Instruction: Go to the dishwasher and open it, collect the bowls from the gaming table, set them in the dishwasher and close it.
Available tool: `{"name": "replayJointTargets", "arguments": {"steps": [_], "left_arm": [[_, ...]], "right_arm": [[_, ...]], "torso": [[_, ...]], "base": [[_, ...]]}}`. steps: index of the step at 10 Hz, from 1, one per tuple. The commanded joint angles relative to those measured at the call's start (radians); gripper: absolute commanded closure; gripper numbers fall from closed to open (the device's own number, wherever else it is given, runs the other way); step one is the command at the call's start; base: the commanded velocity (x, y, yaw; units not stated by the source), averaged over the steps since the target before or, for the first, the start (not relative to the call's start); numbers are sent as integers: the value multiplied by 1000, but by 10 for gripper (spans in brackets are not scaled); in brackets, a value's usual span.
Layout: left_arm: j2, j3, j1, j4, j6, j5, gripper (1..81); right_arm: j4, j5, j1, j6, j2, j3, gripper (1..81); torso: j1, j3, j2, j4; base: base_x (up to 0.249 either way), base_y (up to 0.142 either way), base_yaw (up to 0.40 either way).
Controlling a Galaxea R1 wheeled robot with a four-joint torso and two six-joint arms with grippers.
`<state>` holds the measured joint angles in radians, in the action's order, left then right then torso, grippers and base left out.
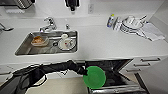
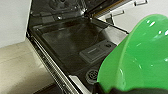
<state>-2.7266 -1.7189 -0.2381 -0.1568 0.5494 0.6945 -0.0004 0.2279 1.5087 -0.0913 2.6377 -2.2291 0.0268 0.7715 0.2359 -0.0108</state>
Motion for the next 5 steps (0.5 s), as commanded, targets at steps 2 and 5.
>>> {"name": "replayJointTargets", "arguments": {"steps": [2,5], "left_arm": [[-93,-67,173,10,23,-38,811],[-139,-91,173,-13,23,-30,811]], "right_arm": [[-13,-81,16,1,-20,8,811],[-12,-82,2,1,-14,8,811]], "torso": [[0,0,0,0],[0,1,0,0]], "base": [[0,0,0],[0,0,0]]}}
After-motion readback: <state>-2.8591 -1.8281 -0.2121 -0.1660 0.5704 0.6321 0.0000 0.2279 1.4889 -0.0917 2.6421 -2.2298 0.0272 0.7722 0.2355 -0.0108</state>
